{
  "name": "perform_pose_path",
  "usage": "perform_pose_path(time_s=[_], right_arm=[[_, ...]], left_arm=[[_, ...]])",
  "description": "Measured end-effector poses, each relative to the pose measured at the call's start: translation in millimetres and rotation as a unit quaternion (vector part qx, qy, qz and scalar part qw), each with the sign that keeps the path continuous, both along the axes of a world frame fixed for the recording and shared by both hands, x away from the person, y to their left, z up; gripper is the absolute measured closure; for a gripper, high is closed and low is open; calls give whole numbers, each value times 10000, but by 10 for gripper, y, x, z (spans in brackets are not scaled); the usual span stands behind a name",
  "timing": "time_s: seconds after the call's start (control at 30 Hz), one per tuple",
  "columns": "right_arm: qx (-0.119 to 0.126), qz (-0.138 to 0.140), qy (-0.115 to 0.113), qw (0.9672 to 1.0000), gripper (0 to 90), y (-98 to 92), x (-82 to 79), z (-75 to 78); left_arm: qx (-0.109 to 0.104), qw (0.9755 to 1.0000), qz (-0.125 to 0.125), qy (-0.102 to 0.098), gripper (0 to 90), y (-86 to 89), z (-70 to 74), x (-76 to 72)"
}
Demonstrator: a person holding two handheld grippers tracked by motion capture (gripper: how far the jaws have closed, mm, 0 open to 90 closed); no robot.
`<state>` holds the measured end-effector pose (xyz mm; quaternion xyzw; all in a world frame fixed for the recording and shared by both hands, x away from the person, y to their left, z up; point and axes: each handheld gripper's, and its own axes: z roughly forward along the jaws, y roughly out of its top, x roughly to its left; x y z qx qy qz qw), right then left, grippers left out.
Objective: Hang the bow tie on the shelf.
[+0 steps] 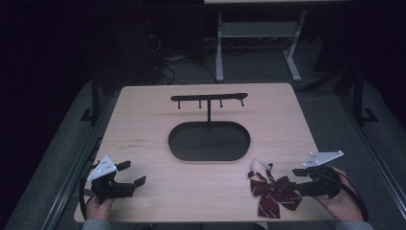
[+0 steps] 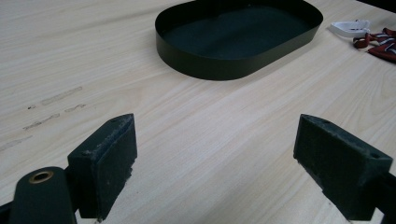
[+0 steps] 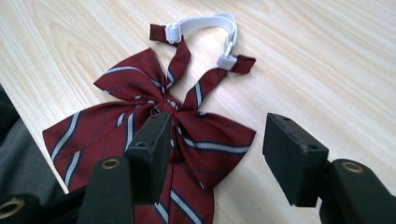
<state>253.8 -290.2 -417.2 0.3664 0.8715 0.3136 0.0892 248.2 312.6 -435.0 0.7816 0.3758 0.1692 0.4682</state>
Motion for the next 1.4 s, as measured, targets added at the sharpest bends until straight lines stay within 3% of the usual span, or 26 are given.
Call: perform_pose_path(time_s=[0.43,1.0,1.4], right_arm=[[-198,318,21,9993,412,172,142,149],[-500,815,196,9952,430,561,539,228],[-703,900,476,9923,458,693,778,119]], left_arm=[[11,10000,1,-49,131,6,12,-19],[-15,10000,37,-74,131,14,23,-23],[10,10000,47,-57,131,16,21,-14]])
